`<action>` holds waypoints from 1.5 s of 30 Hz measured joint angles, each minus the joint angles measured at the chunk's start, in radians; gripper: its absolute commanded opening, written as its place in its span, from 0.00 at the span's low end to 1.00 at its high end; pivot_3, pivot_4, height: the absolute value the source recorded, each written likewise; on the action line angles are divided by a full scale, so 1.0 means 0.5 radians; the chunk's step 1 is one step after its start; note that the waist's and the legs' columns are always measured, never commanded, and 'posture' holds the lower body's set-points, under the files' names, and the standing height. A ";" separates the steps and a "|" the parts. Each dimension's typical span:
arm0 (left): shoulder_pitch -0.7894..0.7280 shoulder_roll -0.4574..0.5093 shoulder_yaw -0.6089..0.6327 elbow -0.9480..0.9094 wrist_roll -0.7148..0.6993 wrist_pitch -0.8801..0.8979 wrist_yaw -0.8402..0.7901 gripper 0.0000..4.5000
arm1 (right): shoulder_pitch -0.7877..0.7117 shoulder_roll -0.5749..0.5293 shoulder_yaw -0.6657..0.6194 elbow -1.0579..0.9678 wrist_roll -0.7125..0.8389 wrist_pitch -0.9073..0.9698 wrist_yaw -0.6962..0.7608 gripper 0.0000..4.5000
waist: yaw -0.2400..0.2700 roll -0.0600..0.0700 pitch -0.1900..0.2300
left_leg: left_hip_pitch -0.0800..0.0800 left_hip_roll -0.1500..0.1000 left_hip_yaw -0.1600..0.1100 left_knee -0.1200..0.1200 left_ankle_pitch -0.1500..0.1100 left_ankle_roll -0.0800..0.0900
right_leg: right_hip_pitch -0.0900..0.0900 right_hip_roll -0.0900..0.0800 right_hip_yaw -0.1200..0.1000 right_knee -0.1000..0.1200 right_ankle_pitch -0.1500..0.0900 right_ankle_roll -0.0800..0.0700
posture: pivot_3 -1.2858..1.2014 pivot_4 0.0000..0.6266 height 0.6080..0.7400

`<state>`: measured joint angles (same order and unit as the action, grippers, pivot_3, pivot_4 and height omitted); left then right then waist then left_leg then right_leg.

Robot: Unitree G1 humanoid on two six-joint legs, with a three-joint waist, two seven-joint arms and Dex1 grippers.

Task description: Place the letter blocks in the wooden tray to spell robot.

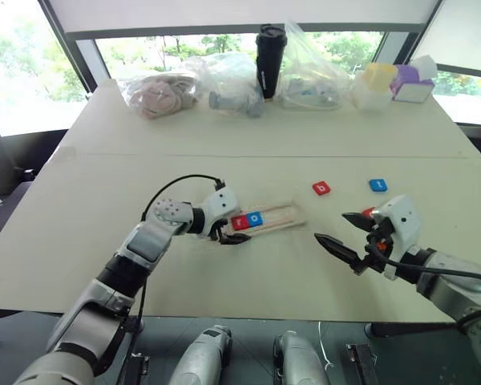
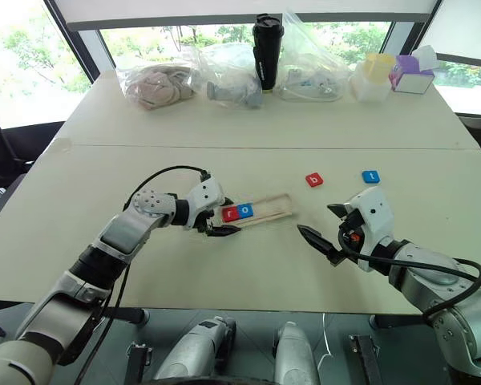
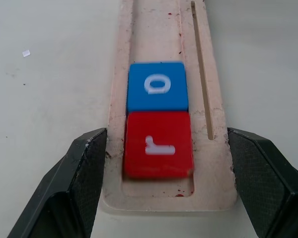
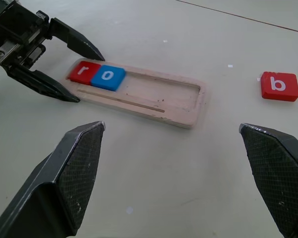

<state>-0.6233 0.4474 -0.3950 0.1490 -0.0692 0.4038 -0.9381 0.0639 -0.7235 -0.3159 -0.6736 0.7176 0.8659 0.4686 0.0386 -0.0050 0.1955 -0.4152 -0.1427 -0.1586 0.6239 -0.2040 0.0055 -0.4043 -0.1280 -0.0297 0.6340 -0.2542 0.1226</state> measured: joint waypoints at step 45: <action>-0.010 0.608 0.529 -0.170 -0.395 -0.125 -0.844 0.99 | -0.271 0.045 0.050 0.326 -0.162 -0.140 0.012 1.00 | -0.072 0.003 -0.001 | -0.008 0.005 -0.002 0.008 0.000 0.001 | -0.006 0.011 0.002 0.000 0.006 0.001 | 0.52 0.24 1.00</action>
<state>-0.6284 0.7514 -0.1304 0.0637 -0.2664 0.3413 -1.3603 -0.0715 -0.7012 -0.2908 -0.5107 0.6368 0.7958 0.4744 0.0027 -0.0037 0.1951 -0.4193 -0.1403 -0.1597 0.6278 -0.2041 0.0058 -0.4072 -0.1226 -0.0286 0.6339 -0.2510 0.1231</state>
